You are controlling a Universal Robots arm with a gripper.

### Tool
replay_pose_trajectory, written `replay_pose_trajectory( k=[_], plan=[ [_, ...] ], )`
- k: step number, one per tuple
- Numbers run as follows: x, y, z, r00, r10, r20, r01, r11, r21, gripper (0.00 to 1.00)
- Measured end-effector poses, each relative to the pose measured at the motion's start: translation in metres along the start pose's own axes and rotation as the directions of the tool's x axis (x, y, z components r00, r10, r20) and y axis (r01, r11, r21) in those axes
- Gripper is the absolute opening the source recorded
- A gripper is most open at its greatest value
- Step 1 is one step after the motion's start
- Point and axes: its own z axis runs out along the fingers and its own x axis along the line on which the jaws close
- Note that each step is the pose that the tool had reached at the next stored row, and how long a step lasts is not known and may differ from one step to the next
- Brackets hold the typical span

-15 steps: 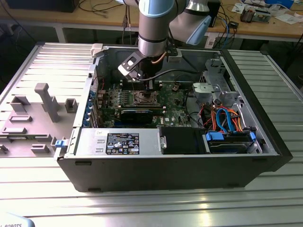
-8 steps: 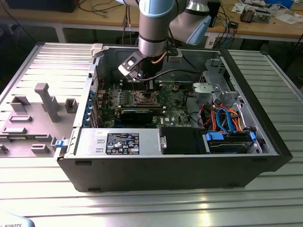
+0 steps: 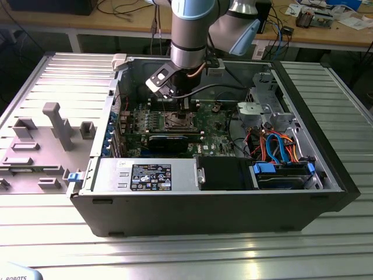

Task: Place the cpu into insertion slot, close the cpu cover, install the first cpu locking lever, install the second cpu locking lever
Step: 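Install the first cpu locking lever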

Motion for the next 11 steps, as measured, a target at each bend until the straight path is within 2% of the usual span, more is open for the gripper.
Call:
replay_pose_trajectory(
  k=[2,4,11],
  plan=[
    [0.0001,0.0000,-0.0035,1.0000,0.000,0.0000,0.000,1.0000,0.0000,0.11],
    [0.0003,-0.0002,-0.0096,1.0000,0.000,0.0000,0.000,1.0000,0.0000,0.11],
    [0.0005,-0.0002,-0.0170,1.0000,0.000,0.0000,0.000,1.0000,0.0000,0.11]
  ],
)
